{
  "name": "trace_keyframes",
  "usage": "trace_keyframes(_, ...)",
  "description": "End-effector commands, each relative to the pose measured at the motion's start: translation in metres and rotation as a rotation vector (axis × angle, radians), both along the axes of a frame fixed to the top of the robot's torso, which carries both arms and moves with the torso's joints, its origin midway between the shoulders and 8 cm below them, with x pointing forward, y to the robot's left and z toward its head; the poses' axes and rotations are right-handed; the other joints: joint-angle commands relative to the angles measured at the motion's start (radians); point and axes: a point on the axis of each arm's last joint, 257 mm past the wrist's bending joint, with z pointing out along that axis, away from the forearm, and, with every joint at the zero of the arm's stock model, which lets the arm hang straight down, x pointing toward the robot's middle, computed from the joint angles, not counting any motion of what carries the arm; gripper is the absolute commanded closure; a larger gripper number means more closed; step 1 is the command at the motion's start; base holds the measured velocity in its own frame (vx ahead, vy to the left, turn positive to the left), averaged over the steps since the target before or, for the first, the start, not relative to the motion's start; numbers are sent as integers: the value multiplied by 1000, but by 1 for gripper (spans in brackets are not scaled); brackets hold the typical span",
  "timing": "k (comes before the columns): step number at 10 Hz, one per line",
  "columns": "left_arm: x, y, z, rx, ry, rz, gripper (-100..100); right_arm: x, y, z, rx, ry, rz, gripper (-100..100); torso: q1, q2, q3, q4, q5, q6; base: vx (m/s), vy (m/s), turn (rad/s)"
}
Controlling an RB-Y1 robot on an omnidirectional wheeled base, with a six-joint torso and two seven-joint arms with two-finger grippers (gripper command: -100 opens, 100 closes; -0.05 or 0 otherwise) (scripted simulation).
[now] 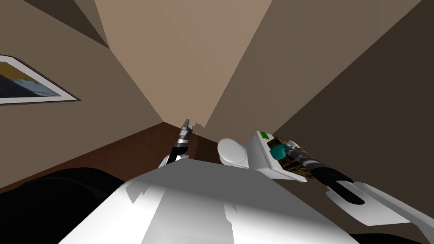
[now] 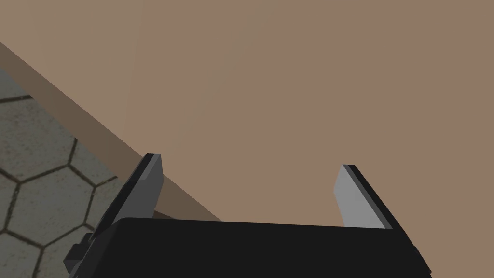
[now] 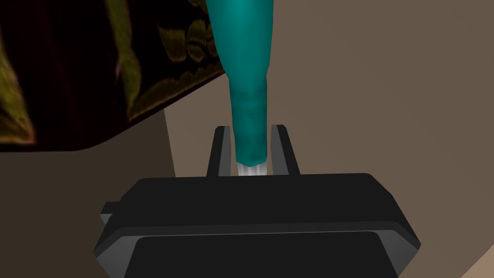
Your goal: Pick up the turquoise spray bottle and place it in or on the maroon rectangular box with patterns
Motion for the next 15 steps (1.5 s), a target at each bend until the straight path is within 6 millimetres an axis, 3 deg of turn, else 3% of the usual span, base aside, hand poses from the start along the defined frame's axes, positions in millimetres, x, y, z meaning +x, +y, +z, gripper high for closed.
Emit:
trace_keyframes(1, 0, 0, 0, 0, 0, 0, 0, 0, 17, 1, 1, 1, 41, 100, 0, 0, 0, 0, 0, 0, 109, 12, -412)
trace_keyframes(4, 0, 0, 0, 0, 0, 0, 0, -1, 42, 3, 1, 0, 97, 100, 0, -5, -3, -1, 0, -3, 102, -5, -168)
trace_keyframes(5, 0, 0, 0, 0, 0, 0, 0, -1, 37, 4, 1, 0, 88, 100, -1, -4, -2, -1, 0, -3, 28, -1, -32)
trace_keyframes(6, 0, 0, 0, 0, 0, 0, 0, -1, 38, 4, 1, 0, 90, 0, -1, -2, -1, -1, 0, -3, 5, 0, 7)
trace_keyframes(7, 0, 0, 0, 0, 0, 0, 0, 10, 53, 21, -3, -37, 125, 100, -1, 0, 0, 0, 0, -3, -14, -43, -25)
trace_keyframes(13, 0, 0, 0, 0, 0, 0, 0, 45, 104, 95, -41, -165, 253, 100, -5, 4, 3, 2, 0, -3, -20, -76, -44)
trace_keyframes(14, 0, 0, 0, 0, 0, 0, 0, 45, 104, 95, -41, -165, 253, 100, -6, 4, 3, 2, 0, -3, -14, -61, -9)
trace_keyframes(15, 0, 0, 0, 0, 0, 0, 0, 50, 112, 110, -54, -181, 274, 100, -4, 4, 2, 1, 0, -3, -10, -45, -59)
